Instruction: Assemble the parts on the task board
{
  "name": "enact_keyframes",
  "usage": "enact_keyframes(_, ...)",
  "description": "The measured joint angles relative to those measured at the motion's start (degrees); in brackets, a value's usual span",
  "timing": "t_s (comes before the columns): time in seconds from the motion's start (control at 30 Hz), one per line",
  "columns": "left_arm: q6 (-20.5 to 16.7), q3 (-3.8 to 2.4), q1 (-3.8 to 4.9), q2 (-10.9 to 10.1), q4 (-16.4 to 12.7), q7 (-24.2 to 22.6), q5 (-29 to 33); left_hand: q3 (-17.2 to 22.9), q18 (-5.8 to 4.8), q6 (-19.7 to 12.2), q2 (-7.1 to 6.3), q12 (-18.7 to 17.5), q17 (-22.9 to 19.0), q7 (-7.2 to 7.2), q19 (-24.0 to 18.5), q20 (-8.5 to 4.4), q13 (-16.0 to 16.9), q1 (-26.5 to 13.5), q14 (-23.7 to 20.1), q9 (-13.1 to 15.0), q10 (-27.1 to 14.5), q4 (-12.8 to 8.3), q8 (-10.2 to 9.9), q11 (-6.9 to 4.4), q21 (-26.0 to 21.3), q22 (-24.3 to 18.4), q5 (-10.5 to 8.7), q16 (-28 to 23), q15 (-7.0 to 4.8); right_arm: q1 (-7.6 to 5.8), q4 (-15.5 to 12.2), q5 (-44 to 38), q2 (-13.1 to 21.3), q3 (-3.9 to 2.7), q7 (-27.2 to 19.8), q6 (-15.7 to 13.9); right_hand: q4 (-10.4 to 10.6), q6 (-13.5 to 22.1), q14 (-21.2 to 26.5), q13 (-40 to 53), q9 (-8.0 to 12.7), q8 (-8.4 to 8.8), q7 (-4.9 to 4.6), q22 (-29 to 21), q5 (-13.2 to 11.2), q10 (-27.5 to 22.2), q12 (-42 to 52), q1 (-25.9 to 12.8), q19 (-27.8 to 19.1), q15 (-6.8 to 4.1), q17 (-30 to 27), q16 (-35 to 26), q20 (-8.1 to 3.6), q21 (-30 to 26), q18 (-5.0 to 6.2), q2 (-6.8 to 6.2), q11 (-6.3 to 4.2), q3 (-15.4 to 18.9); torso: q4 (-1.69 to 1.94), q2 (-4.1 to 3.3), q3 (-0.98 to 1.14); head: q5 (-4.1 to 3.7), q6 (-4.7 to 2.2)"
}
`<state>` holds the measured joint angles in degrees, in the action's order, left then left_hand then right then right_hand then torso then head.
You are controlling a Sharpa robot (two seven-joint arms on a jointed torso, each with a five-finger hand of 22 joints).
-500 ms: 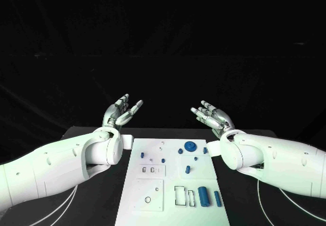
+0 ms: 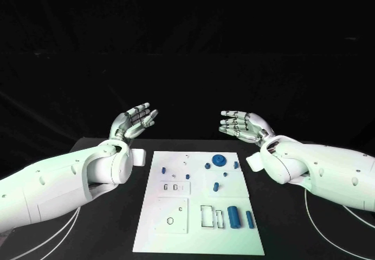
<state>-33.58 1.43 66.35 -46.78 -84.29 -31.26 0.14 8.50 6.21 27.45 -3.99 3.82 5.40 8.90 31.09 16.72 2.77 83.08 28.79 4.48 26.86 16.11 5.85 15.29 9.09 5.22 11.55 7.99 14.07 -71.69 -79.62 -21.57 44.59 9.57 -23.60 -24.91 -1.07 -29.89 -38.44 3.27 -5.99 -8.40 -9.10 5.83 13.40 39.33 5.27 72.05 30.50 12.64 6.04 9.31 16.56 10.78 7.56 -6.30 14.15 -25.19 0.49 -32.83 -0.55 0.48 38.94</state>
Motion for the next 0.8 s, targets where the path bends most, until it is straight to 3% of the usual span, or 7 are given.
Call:
enact_keyframes(0.13, 1.38, 0.00, 0.02, -0.72, -0.40, 0.22, -0.79, 1.31, 2.72, 11.48, -0.43, 2.28, 2.39, 1.20, 8.85, -0.13, 0.91, 2.23, 13.89, 2.15, 15.73, -0.96, 3.64, -1.34, 3.53, 0.88, 0.00, 4.64, -2.13, -0.83, -0.19, -8.48, 0.34, -0.08, 1.97, 0.08, -1.35, -7.74, -6.93, 0.19, -1.32, -2.05, -1.00, 0.74, 0.00, 7.40, 0.36, 0.88, 5.93, -1.36, 0.70, 1.53, -0.20, 2.45, 0.93, -0.89, -1.05, -1.35, 0.00, -0.71, 0.04, -0.23, 0.39)
enact_keyframes(0.23, 2.50, 0.01, 0.01, -1.31, -0.77, 0.58, -2.09, 2.35, 3.10, 16.81, -1.19, 2.98, 3.02, 2.15, 11.98, -0.24, 1.04, 3.06, 18.19, 3.14, 21.61, -1.56, 5.40, -2.27, 4.47, 0.85, 0.00, 5.97, -3.32, -1.18, -0.43, -15.48, 0.58, -0.08, 4.03, 0.36, -2.11, -12.04, -11.07, 0.25, -1.95, -3.14, -1.70, 1.04, 0.00, 11.84, 0.36, 1.26, 9.39, -2.36, 1.06, 2.42, -0.59, 3.80, 1.32, -1.27, -1.90, -2.11, -0.07, -1.28, 0.07, -0.45, 0.59)
enact_keyframes(0.3, 3.23, 0.01, 0.02, -1.82, -1.34, 0.97, -3.30, 3.65, 4.05, 19.43, -1.97, 3.28, 3.54, 2.77, 14.67, -0.64, 1.06, 3.84, 21.57, 3.53, 25.24, -1.90, 6.26, -3.37, 5.17, 0.67, 0.00, 6.87, -4.36, -1.45, -0.61, -20.02, 0.67, -0.09, 5.37, 0.60, -2.65, -14.68, -14.09, 0.32, -2.31, -3.64, -2.13, 1.22, 0.00, 14.86, 0.36, 1.46, 11.85, -3.16, 1.36, 3.12, -1.04, 4.70, 1.33, -1.49, -2.59, -2.65, -0.12, -1.74, 0.08, -0.59, 0.76)
enact_keyframes(0.37, 3.77, 0.01, 0.02, -2.32, -1.86, 1.38, -4.45, 4.90, 4.05, 21.29, -2.57, 3.28, 4.16, 3.24, 17.06, -1.31, 1.04, 4.43, 24.45, 3.76, 27.99, -2.09, 6.82, -4.30, 5.87, 0.59, 0.00, 7.64, -5.34, -1.81, -0.77, -25.09, 0.69, -0.18, 6.94, 1.01, -2.97, -16.66, -16.66, 0.32, -2.52, -3.84, -2.52, 1.37, 0.00, 17.24, 0.36, 1.54, 13.89, -3.90, 1.69, 3.75, -1.61, 5.53, 2.20, -2.35, -3.20, -3.17, -0.13, -2.15, 0.06, -0.71, 0.79)
enact_keyframes(0.53, 4.92, -0.02, 0.07, -3.69, -4.01, 2.86, -7.39, 8.92, 4.04, 24.33, -4.34, 2.65, 6.23, 3.52, 22.17, -3.60, 0.99, 4.96, 30.42, 3.93, 33.83, -1.99, 7.23, -5.88, 7.46, 0.57, 0.00, 9.09, -7.35, -2.89, -1.03, -37.09, 0.69, -0.29, 11.53, 2.95, -3.27, -20.50, -22.97, 0.40, -2.90, -4.67, -3.44, 2.02, 0.00, 22.33, -0.08, 1.09, 18.78, -5.85, 2.83, 5.53, -3.27, 7.71, 2.20, -3.84, -4.62, -4.09, 0.01, -3.26, -0.04, -1.18, 0.82)
enact_keyframes(0.73, 6.26, -0.12, 0.48, -5.04, -7.13, 4.51, -9.65, 10.82, 4.04, 24.89, -5.39, 1.98, 7.33, 3.57, 23.43, -4.21, 0.99, 4.53, 31.84, 3.93, 35.42, -1.96, 7.22, -6.28, 7.77, 0.57, -0.01, 9.35, -7.93, -3.58, -2.16, -50.71, 0.38, -0.34, 17.65, 5.85, -2.99, -24.31, -30.92, 0.78, -3.49, -5.69, -2.19, 3.41, -0.28, 27.58, -0.45, 0.59, 24.85, -8.39, 5.76, 8.79, -5.66, 11.11, 2.21, -6.27, -6.59, -4.13, 0.41, -4.62, -0.16, -1.59, 0.55)
enact_keyframes(0.8, 6.75, -0.17, 0.66, -5.42, -8.25, 4.95, -10.16, 10.94, 4.04, 24.89, -5.39, 1.97, 7.34, 3.57, 23.51, -4.14, 0.95, 4.53, 31.84, 3.92, 35.42, -1.85, 7.22, -6.28, 7.76, 0.54, -0.01, 9.35, -7.93, -3.77, -2.75, -54.75, 0.28, -0.33, 19.52, 6.66, -1.59, -27.98, -39.90, 1.34, -4.83, -7.16, -0.39, 5.76, 2.36, 31.45, -1.13, -0.02, 31.89, -11.14, 10.76, 14.51, -8.64, 15.93, 2.24, -8.58, -8.54, -2.73, 0.55, -5.03, -0.21, -1.72, 0.43)
